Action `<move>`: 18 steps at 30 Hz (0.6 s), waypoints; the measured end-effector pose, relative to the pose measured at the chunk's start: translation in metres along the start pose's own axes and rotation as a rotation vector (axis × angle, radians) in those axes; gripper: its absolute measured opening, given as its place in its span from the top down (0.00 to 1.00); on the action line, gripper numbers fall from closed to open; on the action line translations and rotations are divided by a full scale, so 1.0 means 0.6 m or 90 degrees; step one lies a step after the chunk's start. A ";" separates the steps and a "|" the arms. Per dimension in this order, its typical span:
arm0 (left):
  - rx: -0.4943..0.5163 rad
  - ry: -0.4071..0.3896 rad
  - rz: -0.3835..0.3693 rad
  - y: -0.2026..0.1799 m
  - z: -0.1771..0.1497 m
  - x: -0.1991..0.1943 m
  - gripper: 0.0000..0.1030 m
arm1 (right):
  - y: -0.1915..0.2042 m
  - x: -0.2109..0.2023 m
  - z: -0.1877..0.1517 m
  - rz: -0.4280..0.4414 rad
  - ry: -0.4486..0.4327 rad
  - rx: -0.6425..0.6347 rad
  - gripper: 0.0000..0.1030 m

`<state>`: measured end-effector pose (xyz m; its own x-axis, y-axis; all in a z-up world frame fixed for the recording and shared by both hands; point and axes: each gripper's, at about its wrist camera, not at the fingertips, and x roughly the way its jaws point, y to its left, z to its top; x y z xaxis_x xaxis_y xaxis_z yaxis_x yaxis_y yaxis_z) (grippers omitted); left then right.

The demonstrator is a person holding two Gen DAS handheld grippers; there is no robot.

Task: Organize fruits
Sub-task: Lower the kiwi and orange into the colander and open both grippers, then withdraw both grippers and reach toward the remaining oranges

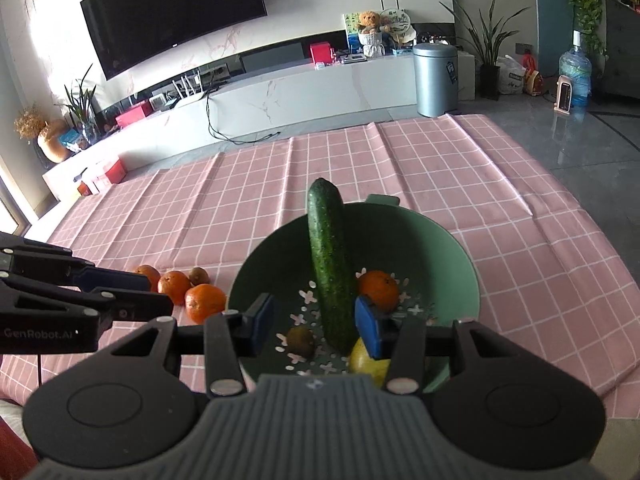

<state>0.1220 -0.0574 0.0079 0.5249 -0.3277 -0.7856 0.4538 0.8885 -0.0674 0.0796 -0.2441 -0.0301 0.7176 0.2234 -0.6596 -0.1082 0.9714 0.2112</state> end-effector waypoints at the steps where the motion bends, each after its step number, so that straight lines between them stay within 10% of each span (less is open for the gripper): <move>1: -0.006 -0.003 0.003 0.003 -0.006 -0.007 0.64 | 0.008 -0.005 -0.004 0.002 -0.006 0.003 0.59; 18: -0.104 -0.006 0.041 0.114 -0.103 -0.027 0.64 | 0.165 0.011 -0.075 0.019 0.000 -0.094 0.59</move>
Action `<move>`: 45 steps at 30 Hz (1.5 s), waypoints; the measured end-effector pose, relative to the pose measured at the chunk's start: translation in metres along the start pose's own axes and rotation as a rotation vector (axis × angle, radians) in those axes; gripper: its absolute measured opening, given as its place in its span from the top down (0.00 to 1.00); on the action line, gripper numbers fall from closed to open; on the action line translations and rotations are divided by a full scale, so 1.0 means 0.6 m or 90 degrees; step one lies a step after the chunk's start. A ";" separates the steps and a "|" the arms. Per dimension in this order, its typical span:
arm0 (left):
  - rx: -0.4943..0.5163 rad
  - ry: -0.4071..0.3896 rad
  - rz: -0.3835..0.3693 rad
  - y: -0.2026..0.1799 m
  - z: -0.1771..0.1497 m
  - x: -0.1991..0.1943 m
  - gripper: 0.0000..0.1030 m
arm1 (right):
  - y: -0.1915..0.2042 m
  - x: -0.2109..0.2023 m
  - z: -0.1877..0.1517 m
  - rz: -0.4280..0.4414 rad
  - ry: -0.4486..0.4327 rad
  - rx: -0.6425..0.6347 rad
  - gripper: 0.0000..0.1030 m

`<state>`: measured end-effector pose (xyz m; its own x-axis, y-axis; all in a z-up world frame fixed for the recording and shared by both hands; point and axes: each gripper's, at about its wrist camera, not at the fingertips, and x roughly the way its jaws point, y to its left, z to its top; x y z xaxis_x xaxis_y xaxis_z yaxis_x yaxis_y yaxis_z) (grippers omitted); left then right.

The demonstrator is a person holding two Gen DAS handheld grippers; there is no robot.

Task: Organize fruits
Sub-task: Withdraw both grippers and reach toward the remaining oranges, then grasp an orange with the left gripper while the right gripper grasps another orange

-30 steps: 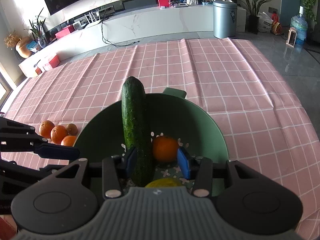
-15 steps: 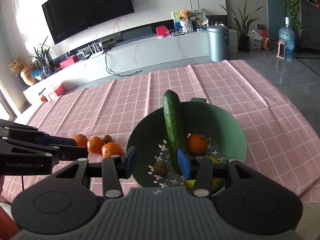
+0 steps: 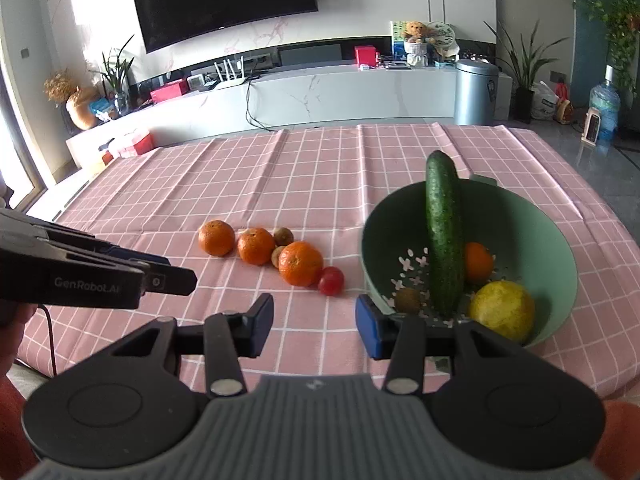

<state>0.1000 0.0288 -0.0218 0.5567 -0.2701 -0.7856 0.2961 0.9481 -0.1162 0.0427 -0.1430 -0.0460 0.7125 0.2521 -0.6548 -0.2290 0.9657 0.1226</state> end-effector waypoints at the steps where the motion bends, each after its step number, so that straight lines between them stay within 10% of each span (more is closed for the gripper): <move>1: 0.000 0.000 0.004 0.006 0.000 0.001 0.64 | 0.007 0.005 0.001 -0.001 0.000 -0.011 0.59; 45: 0.108 -0.043 0.125 0.105 0.030 0.174 0.42 | 0.104 0.248 0.006 -0.130 0.026 -0.295 0.60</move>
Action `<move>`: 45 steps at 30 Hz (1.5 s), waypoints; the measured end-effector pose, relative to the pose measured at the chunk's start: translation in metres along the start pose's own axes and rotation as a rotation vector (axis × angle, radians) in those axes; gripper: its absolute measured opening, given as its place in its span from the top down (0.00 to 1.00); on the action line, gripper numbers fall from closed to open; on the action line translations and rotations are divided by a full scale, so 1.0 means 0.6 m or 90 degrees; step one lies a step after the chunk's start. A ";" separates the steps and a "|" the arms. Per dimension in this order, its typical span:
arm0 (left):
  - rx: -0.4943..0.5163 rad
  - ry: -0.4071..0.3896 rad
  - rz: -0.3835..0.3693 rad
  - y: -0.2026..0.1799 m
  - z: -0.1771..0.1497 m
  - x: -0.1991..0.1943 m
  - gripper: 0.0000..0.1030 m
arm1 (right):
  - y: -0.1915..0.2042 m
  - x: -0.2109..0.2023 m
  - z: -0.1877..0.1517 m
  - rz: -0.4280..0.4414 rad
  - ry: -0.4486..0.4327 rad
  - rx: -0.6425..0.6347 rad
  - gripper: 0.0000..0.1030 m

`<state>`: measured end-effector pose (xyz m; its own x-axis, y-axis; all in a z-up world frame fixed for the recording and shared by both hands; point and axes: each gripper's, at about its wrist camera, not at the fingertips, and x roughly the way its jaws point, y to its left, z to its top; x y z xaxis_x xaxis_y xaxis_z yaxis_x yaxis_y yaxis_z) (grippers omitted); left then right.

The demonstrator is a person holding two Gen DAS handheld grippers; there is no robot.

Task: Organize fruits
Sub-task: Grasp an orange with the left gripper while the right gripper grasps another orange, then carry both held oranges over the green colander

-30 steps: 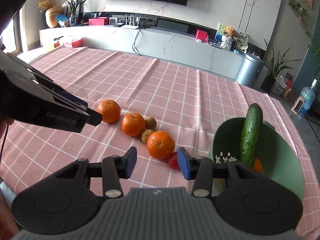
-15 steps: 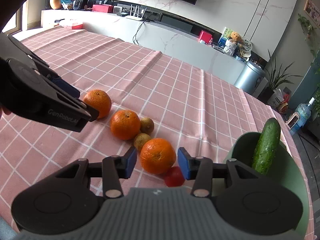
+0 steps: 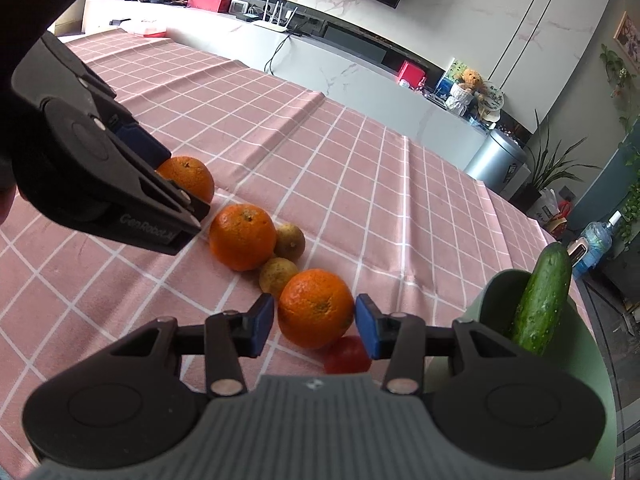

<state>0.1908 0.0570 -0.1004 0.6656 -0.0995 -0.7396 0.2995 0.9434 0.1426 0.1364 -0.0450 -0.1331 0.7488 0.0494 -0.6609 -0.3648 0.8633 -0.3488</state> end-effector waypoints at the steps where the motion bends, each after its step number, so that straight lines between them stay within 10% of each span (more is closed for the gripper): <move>1: 0.003 0.001 0.002 -0.001 0.000 0.001 0.42 | 0.001 0.000 0.000 -0.003 -0.001 -0.003 0.61; 24: -0.074 -0.054 0.001 -0.008 0.011 -0.094 0.50 | -0.022 -0.086 -0.003 0.031 -0.052 0.044 0.65; 45: -0.022 -0.058 -0.145 -0.154 0.058 -0.207 0.50 | -0.192 -0.241 -0.068 0.103 -0.030 0.229 0.65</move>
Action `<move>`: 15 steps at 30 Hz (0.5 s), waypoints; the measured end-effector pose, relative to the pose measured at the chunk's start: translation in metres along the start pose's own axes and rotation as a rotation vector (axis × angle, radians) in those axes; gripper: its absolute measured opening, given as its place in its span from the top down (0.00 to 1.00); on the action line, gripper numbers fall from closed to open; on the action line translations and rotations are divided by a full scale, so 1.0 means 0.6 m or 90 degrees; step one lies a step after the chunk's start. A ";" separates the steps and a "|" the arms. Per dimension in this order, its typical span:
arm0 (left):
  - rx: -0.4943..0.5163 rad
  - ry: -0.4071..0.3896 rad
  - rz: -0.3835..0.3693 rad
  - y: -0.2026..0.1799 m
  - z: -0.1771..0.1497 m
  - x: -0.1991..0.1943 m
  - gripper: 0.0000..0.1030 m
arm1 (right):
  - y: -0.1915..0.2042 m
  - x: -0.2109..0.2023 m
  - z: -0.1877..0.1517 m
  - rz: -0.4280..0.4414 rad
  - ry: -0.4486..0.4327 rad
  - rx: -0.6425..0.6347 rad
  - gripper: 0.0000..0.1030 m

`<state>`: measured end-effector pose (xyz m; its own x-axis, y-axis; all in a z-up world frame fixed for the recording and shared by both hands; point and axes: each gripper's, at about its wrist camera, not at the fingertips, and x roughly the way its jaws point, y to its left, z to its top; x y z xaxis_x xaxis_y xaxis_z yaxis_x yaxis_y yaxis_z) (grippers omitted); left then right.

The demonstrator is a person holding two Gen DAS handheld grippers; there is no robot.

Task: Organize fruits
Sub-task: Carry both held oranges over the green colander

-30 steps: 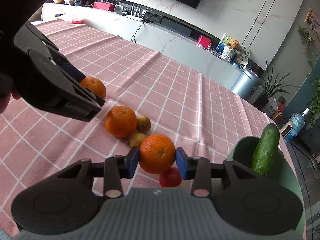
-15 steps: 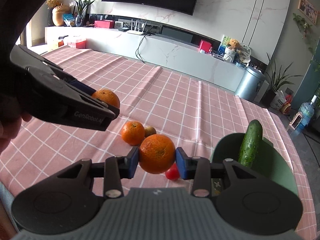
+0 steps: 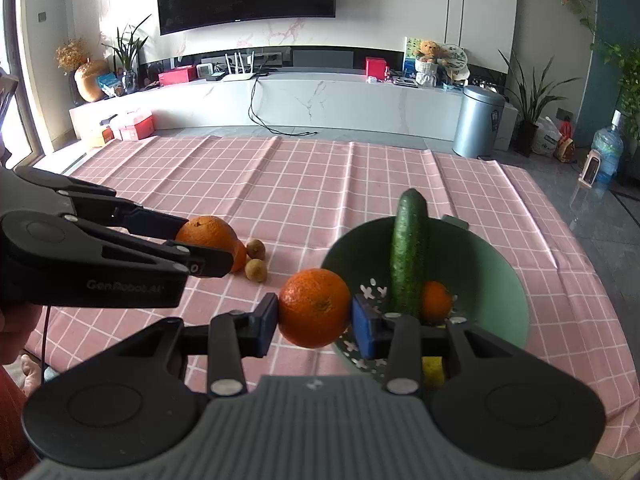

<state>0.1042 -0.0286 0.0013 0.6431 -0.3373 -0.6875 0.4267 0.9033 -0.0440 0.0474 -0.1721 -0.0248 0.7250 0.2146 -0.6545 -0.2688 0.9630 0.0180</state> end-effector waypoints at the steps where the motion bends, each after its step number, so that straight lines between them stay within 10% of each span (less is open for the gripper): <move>1: 0.007 -0.001 -0.010 -0.008 0.006 0.001 0.50 | -0.013 -0.007 -0.002 0.001 0.003 0.009 0.65; 15: 0.086 0.116 -0.163 -0.081 0.056 0.116 0.50 | -0.175 0.014 -0.015 0.081 0.118 0.179 0.64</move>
<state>0.1496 -0.1049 -0.0205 0.3850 -0.4846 -0.7854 0.6481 0.7478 -0.1437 0.0763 -0.2729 -0.0390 0.5626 0.3271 -0.7593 -0.1463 0.9433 0.2980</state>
